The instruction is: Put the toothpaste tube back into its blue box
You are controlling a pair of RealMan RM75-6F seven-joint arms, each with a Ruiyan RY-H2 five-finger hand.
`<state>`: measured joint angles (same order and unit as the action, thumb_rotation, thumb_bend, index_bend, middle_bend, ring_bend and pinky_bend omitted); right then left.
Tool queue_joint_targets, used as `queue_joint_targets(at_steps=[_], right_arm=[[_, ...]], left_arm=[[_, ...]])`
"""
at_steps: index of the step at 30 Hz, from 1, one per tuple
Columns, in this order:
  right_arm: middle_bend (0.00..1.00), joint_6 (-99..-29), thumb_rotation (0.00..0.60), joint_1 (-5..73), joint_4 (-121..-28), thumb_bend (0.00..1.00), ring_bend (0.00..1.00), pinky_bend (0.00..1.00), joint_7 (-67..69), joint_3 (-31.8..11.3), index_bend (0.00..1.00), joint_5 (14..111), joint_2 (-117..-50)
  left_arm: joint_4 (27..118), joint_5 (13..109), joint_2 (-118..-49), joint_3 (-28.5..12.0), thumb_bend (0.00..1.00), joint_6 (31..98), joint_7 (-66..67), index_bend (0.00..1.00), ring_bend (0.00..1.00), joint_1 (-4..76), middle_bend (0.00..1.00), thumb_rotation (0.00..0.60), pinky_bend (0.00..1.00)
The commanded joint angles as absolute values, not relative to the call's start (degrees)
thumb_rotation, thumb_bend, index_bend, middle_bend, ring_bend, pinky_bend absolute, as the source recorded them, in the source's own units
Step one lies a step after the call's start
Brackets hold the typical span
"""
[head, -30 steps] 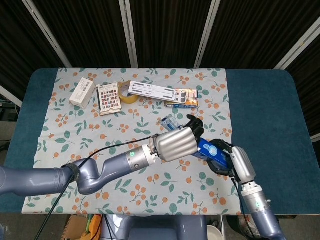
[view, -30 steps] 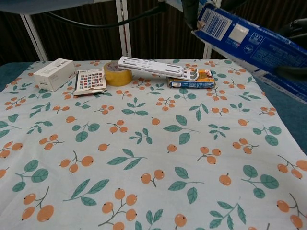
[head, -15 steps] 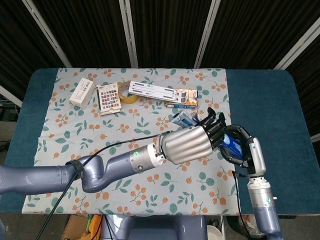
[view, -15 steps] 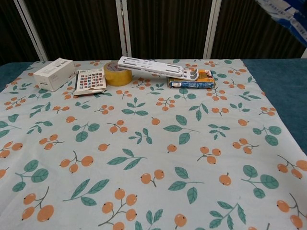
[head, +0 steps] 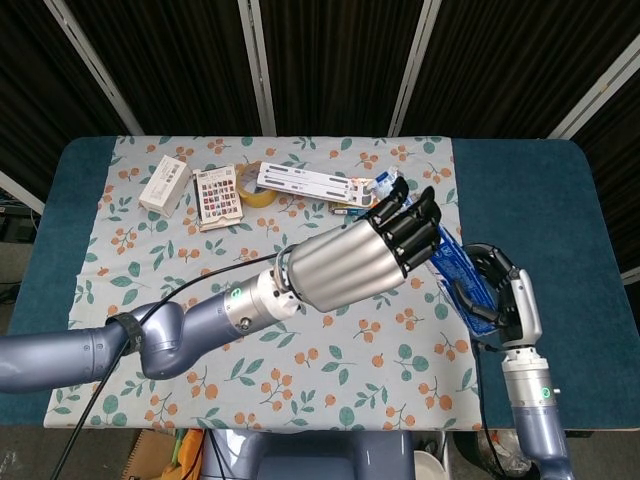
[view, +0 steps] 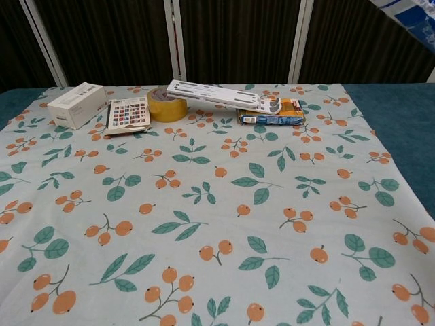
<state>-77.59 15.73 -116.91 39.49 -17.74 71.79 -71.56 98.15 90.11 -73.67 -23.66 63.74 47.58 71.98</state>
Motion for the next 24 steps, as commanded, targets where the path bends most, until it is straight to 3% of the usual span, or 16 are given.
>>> queue_joint_targets(at_steps=[1,8,14,19,24], right_arm=[[0.49,-77.3,0.6,15.5,-117.3,0.35,0.43,0.42,40.2,-17.7,0.38,71.9,-71.4],[0.49,-77.7,0.6,15.0,-118.1,0.35,0.44,0.44,42.6,-19.2,0.39,72.1,-70.5],[0.5,-78.8,0.6,14.7,-119.0,0.35,0.44,0.44,45.6,-23.4,0.39,69.6,-68.5],[0.5,-79.8,0.6,14.1,-120.1,0.35,0.44,0.44,47.8,-26.5,0.39,68.8,-66.3],[0.5,-81.1,0.6,13.2,-121.5,0.35,0.44,0.44,51.8,-29.5,0.39,67.6,-65.1]], left_arm=[[99.6,90.8,-72.2,-23.4,0.14,64.9,47.1,0.31,0.22,70.6,0.27,0.6,0.3],[103.5,95.9,-67.3,-19.0,0.14,70.6,45.5,0.31,0.22,63.8,0.27,0.6,0.3],[105.7,98.7,-62.8,-13.1,0.14,78.1,41.4,0.31,0.22,54.1,0.27,0.6,0.3],[102.3,99.3,-61.1,-6.1,0.14,83.3,37.3,0.31,0.22,44.8,0.27,0.6,0.3],[96.5,97.8,-63.6,-0.5,0.14,87.1,32.9,0.31,0.22,37.0,0.27,0.6,0.3]])
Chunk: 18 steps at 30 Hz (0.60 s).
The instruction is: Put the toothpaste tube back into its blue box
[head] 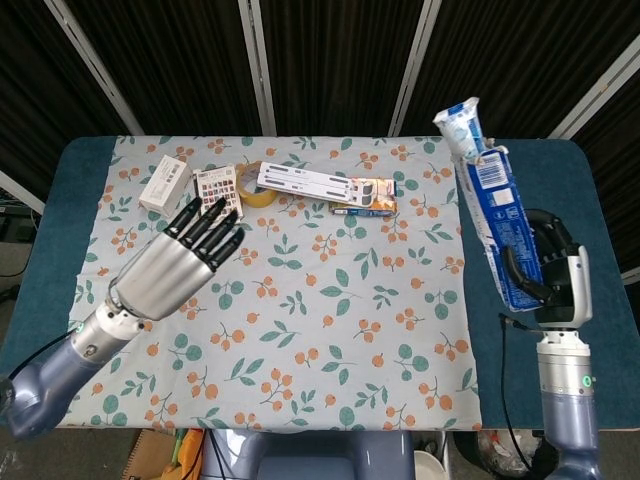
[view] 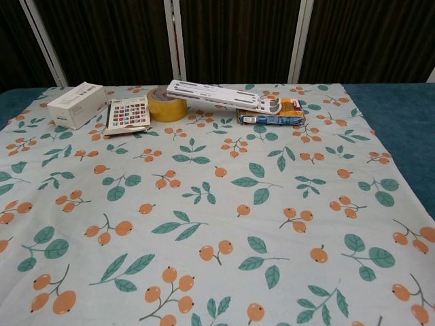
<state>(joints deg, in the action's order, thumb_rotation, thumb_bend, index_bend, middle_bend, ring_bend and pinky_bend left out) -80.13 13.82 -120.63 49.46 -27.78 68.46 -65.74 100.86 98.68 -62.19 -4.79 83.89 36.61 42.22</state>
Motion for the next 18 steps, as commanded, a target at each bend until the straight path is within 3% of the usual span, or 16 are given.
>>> queue_joint_targets(at_steps=[1,9,12,18], right_arm=[[0.5,-81.9,0.6,12.9,-121.9,0.35,0.44,0.44,53.3,-30.7,0.39,67.0,-64.9],[0.5,-85.9,0.6,9.1,-125.2,0.35,0.44,0.44,62.8,-41.4,0.38,60.0,-59.6],[0.49,-87.0,0.6,7.8,-125.4,0.35,0.4,0.43,64.9,-43.9,0.32,58.5,-58.6],[0.41,-89.1,0.6,8.4,-124.5,0.35,0.31,0.35,62.0,-43.3,0.22,60.2,-60.5]], left_arm=[[94.9,97.2,-64.5,0.7,0.14,87.6,31.9,0.31,0.22,35.3,0.27,0.6,0.3],[81.6,92.0,-71.7,6.1,0.14,89.3,24.4,0.31,0.22,25.2,0.27,0.6,0.3],[77.3,90.9,-73.4,7.2,0.14,89.1,22.3,0.31,0.21,22.6,0.26,0.6,0.3],[73.4,90.3,-75.5,7.3,0.14,89.5,17.9,0.29,0.19,19.8,0.25,0.6,0.3]])
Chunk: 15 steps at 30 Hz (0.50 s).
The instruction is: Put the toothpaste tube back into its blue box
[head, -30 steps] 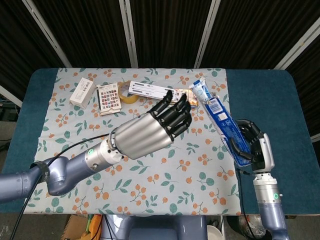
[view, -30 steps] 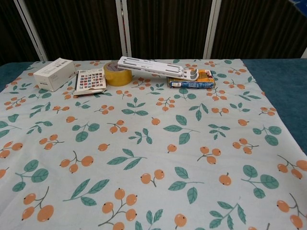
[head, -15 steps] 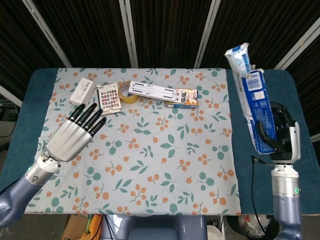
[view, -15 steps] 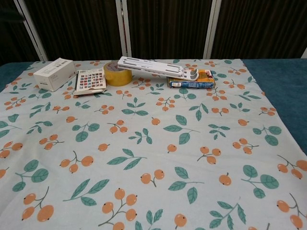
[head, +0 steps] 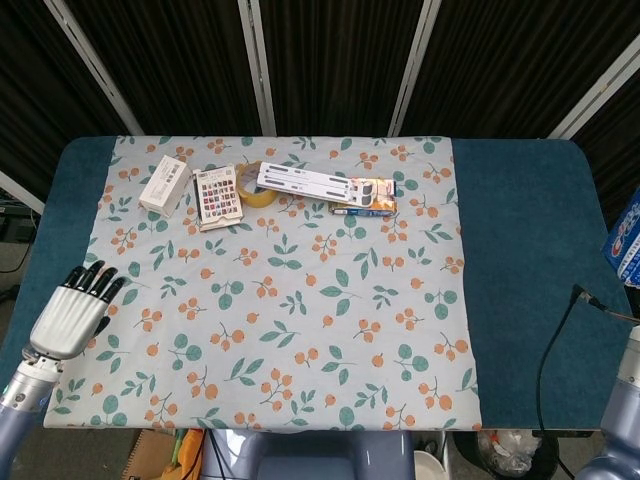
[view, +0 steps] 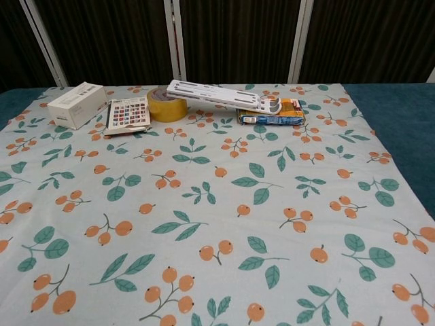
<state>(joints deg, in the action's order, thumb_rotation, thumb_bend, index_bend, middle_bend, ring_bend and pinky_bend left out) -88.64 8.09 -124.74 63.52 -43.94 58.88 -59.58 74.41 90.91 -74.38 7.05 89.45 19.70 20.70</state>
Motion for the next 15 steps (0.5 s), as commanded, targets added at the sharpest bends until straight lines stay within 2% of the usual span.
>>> queue_joint_targets(at_steps=[1,7,9,11,13,15], right_arm=[[0.4,-88.9,0.6,8.5,-124.4,0.35,0.29,0.34,61.7,-42.9,0.21,60.7,-60.7],[0.39,-87.1,0.6,8.8,-123.5,0.35,0.29,0.34,60.7,-42.0,0.2,61.1,-60.8],[0.4,-86.7,0.6,8.7,-123.4,0.35,0.32,0.35,60.9,-42.0,0.22,61.2,-60.7],[0.48,-86.3,0.6,8.6,-123.1,0.36,0.44,0.43,61.1,-42.0,0.33,61.3,-60.6],[0.56,-86.2,0.6,8.5,-122.8,0.39,0.53,0.5,60.8,-42.2,0.43,60.7,-60.5],[0.59,-85.9,0.6,8.6,-122.7,0.41,0.56,0.53,59.5,-42.0,0.47,60.4,-60.2]], left_arm=[[73.2,90.6,-75.7,7.1,0.14,89.6,17.5,0.29,0.19,19.6,0.25,0.6,0.3],[72.4,91.9,-76.5,6.7,0.14,89.4,17.2,0.29,0.19,19.2,0.24,0.6,0.3],[72.3,91.9,-76.6,6.3,0.14,89.4,17.1,0.29,0.19,19.0,0.24,0.6,0.3],[72.4,91.6,-76.7,5.9,0.14,89.2,16.8,0.29,0.19,18.8,0.24,0.6,0.3],[72.7,91.2,-76.8,5.5,0.14,88.8,16.3,0.29,0.19,18.5,0.24,0.6,0.3],[73.0,91.0,-76.8,5.1,0.14,88.6,16.0,0.29,0.19,18.3,0.24,0.6,0.3]])
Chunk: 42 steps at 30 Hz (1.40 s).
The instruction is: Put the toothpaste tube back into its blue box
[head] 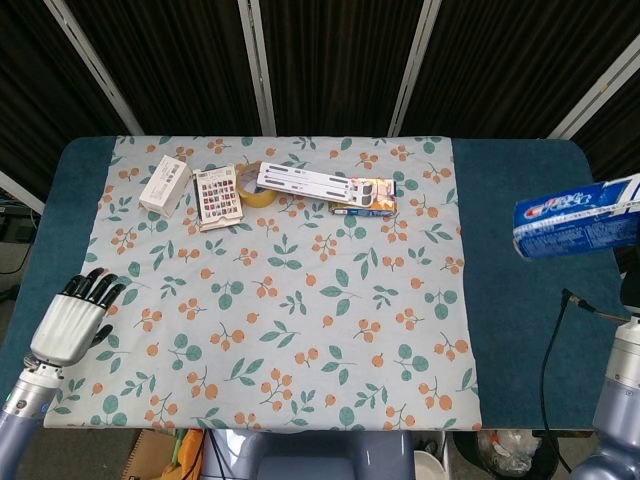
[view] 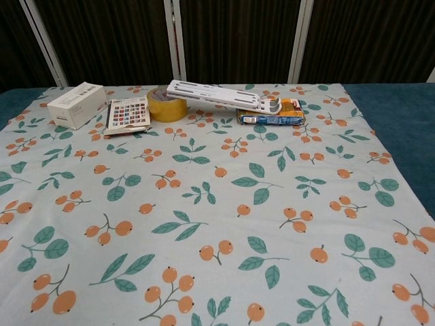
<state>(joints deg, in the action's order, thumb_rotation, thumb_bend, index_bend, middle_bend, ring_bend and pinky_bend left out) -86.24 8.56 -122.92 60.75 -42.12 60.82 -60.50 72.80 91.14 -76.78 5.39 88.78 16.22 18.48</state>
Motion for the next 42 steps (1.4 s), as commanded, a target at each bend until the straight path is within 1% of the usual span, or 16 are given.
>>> queue_joint_targets(at_steps=[1,4,10,14,15,17,18,22,26,29,31,36,39,41,42], right_arm=[[0.6,-85.8,0.6,8.6,-122.6,0.41,0.57,0.54,58.9,-41.9,0.48,60.4,-60.2],[0.6,-85.2,0.6,8.9,-122.3,0.41,0.57,0.54,56.9,-41.0,0.49,60.3,-60.2],[0.6,-80.8,0.6,11.0,-119.2,0.41,0.57,0.54,49.0,-34.8,0.49,62.4,-61.8],[0.6,-77.2,0.6,12.4,-116.0,0.41,0.57,0.54,41.8,-28.2,0.49,66.2,-63.4],[0.6,-75.7,0.6,12.9,-114.8,0.41,0.57,0.54,38.8,-25.7,0.49,67.4,-64.0],[0.6,-74.1,0.6,13.5,-113.5,0.41,0.57,0.54,35.0,-22.8,0.49,69.1,-64.9],[0.6,-73.1,0.6,13.9,-112.3,0.41,0.57,0.54,31.7,-20.5,0.49,70.4,-65.7],[0.6,-71.8,0.6,14.6,-108.2,0.41,0.57,0.54,22.9,-14.3,0.49,74.4,-69.6],[0.6,-70.4,0.6,14.8,-104.5,0.41,0.57,0.54,17.0,-9.2,0.49,77.2,-73.6],[0.6,-70.0,0.6,14.9,-102.5,0.41,0.57,0.54,13.5,-6.7,0.49,78.7,-76.3],[0.6,-69.7,0.6,15.2,-101.4,0.41,0.57,0.54,11.3,-5.8,0.49,79.2,-78.0],[0.6,-69.1,0.6,16.0,-98.4,0.41,0.56,0.54,5.4,-5.1,0.48,78.4,-82.3],[0.59,-67.8,0.6,16.9,-97.0,0.41,0.49,0.46,1.8,-5.3,0.4,76.8,-84.3],[0.51,-66.5,0.6,17.5,-97.1,0.41,0.4,0.39,0.1,-5.3,0.29,75.2,-85.2],[0.46,-65.9,0.6,17.7,-97.2,0.41,0.34,0.36,-0.4,-5.2,0.23,74.7,-85.4]], left_arm=[[73.1,91.0,-76.7,5.0,0.14,88.5,16.0,0.29,0.19,18.3,0.24,0.6,0.3],[73.3,91.1,-76.7,4.8,0.14,88.2,15.9,0.29,0.19,18.2,0.24,0.6,0.3],[73.7,91.4,-76.4,4.3,0.14,87.8,15.5,0.29,0.19,17.9,0.24,0.6,0.3],[74.0,91.2,-76.2,3.7,0.14,87.5,14.9,0.29,0.19,17.7,0.24,0.6,0.3],[74.2,91.0,-76.1,3.5,0.14,87.3,14.5,0.29,0.19,17.6,0.24,0.6,0.3],[74.5,90.8,-76.0,3.3,0.14,86.9,14.1,0.29,0.19,17.5,0.24,0.6,0.3],[74.6,90.7,-75.9,3.3,0.14,86.7,14.1,0.29,0.19,17.4,0.24,0.6,0.3],[74.8,91.1,-75.7,3.1,0.14,86.4,14.3,0.29,0.19,17.3,0.24,0.6,0.3],[75.1,91.4,-75.4,2.8,0.14,86.4,14.5,0.29,0.19,17.1,0.24,0.6,0.3],[75.3,91.4,-75.1,2.6,0.14,86.4,14.4,0.29,0.19,16.9,0.24,0.6,0.3],[75.4,91.4,-74.8,2.4,0.14,86.5,14.5,0.29,0.19,16.8,0.24,0.6,0.3],[75.4,91.2,-74.0,2.1,0.14,86.1,14.2,0.29,0.19,16.6,0.24,0.6,0.3],[75.8,90.6,-73.7,1.6,0.14,85.7,13.3,0.28,0.19,16.5,0.24,0.6,0.3],[76.2,90.3,-73.6,1.4,0.14,85.4,12.9,0.28,0.19,16.4,0.24,0.6,0.3],[76.2,90.2,-73.5,1.3,0.14,85.4,12.8,0.28,0.19,16.4,0.24,0.6,0.3]])
